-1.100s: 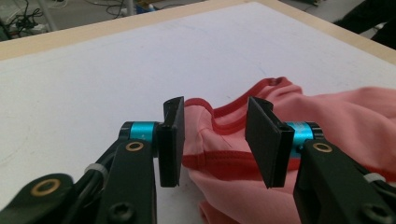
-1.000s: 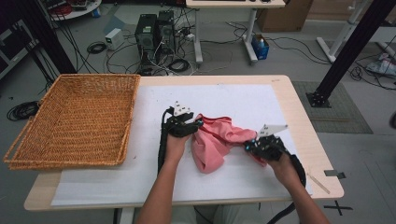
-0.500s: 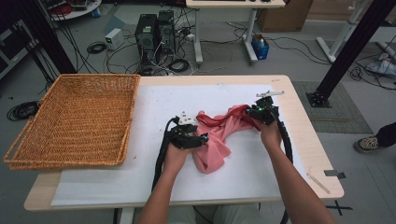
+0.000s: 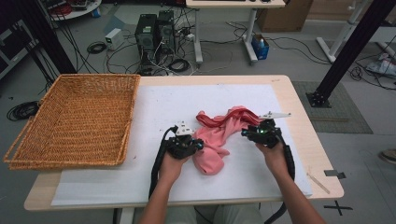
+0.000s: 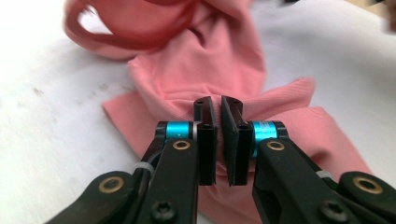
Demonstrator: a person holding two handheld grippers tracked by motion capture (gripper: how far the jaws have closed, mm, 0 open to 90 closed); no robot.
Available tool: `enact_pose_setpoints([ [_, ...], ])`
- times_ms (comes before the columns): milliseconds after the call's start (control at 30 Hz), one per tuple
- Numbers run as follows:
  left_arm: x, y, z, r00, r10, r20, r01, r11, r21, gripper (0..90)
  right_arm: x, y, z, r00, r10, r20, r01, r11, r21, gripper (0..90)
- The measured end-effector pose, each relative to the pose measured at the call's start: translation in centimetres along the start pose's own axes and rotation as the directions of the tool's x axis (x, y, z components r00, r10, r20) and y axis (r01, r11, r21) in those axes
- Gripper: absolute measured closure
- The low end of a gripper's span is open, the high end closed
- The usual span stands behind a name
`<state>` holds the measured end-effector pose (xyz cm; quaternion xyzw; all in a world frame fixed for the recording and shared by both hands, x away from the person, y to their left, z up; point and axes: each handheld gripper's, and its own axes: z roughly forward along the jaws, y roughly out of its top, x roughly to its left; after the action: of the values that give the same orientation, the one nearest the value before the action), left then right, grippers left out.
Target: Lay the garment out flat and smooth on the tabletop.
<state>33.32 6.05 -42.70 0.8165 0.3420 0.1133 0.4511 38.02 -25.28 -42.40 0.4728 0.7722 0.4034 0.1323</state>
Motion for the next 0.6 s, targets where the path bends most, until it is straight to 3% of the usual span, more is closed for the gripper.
enact_pose_setpoints([
  [100, -0.4, -0.7, -1.0, 0.9999, -0.007, 0.011, 0.007, 0.9998, -0.017, 84.7, 1.1, -0.3, 1.1, 0.9997, -0.007, -0.022, 0.008, 0.999, 0.038, 57.0],
  [133, -0.5, -1.0, -1.6, 0.9997, -0.011, 0.021, 0.011, 0.9996, -0.025, 84.7, 2.2, -0.6, 1.8, 0.9988, 0.019, -0.046, -0.017, 0.999, 0.049, 54.8],
  [167, -0.8, -1.5, -2.2, 0.998, -0.02, 0.06, 0.021, 0.9994, -0.027, 84.7, 2.5, -0.8, 1.9, 0.9989, 0.021, -0.041, -0.019, 0.999, 0.046, 54.7],
  [233, -0.9, -1.8, -2.5, 0.9967, -0.016, 0.08, 0.017, 0.9997, -0.019, 84.7, 2.8, -1.0, 2.1, 0.9992, 0.026, -0.03, -0.024, 0.999, 0.047, 54.4],
  [267, -1.2, -2.1, -2.7, 0.9961, -0.009, 0.088, 0.011, 0.9998, -0.018, 82.8, 3.2, -1.4, 2.3, 0.9962, 0.062, -0.062, -0.058, 0.997, 0.058, 53.2],
  [300, -1.2, -2.1, -2.9, 0.9965, -0.005, 0.083, 0.007, 0.9998, -0.021, 82.8, 3.2, -1.4, 2.3, 0.9962, 0.062, -0.062, -0.058, 0.997, 0.058, 53.2],
  [333, -1.0, -2.1, -3.0, 0.9977, -0.015, 0.067, 0.017, 0.9994, -0.029, 64.6, 4.3, -1.9, 2.5, 0.9951, 0.046, -0.088, -0.041, 0.997, 0.061, 53.2],
  [400, -0.5, -1.9, -3.2, 0.9989, -0.034, 0.032, 0.035, 0.9978, -0.056, 56.7, 4.9, -2.0, 2.6, 0.9956, 0.03, -0.089, -0.024, 0.997, 0.072, 50.3],
  [433, -0.1, -1.6, -3.3, 0.9989, -0.046, 0.011, 0.046, 0.9963, -0.072, 53.6, 6.5, -2.4, 2.9, 0.9986, -0.044, -0.029, 0.045, 0.998, 0.053, 49.6],
  [467, 0.8, -0.9, -3.4, 0.998, -0.053, -0.034, 0.05, 0.9935, -0.102, 52.3, 6.9, -2.5, 3.0, 0.9969, -0.078, 0.001, 0.078, 0.996, 0.053, 55.2],
  [500, 0.8, -0.9, -3.4, 0.998, -0.053, -0.034, 0.05, 0.9935, -0.102, 50.7, 6.9, -2.5, 3.0, 0.9969, -0.078, 0.001, 0.078, 0.996, 0.053, 55.2],
  [533, 1.7, 0.1, -3.2, 0.9953, -0.062, -0.074, 0.053, 0.9917, -0.117, 49.2, 7.1, -2.6, 2.9, 0.9851, -0.168, 0.039, 0.165, 0.985, 0.054, 82.5],
  [567, 1.7, 0.1, -3.2, 0.9953, -0.062, -0.074, 0.053, 0.9917, -0.117, 48.2, 7.1, -2.6, 2.9, 0.9859, -0.167, 0.006, 0.167, 0.984, 0.059, 90.0],
  [600, 2.1, 0.8, -3.0, 0.9946, -0.058, -0.086, 0.048, 0.9924, -0.114, 48.2, 7.1, -2.6, 2.9, 0.9859, -0.167, 0.006, 0.167, 0.984, 0.059, 90.0],
])
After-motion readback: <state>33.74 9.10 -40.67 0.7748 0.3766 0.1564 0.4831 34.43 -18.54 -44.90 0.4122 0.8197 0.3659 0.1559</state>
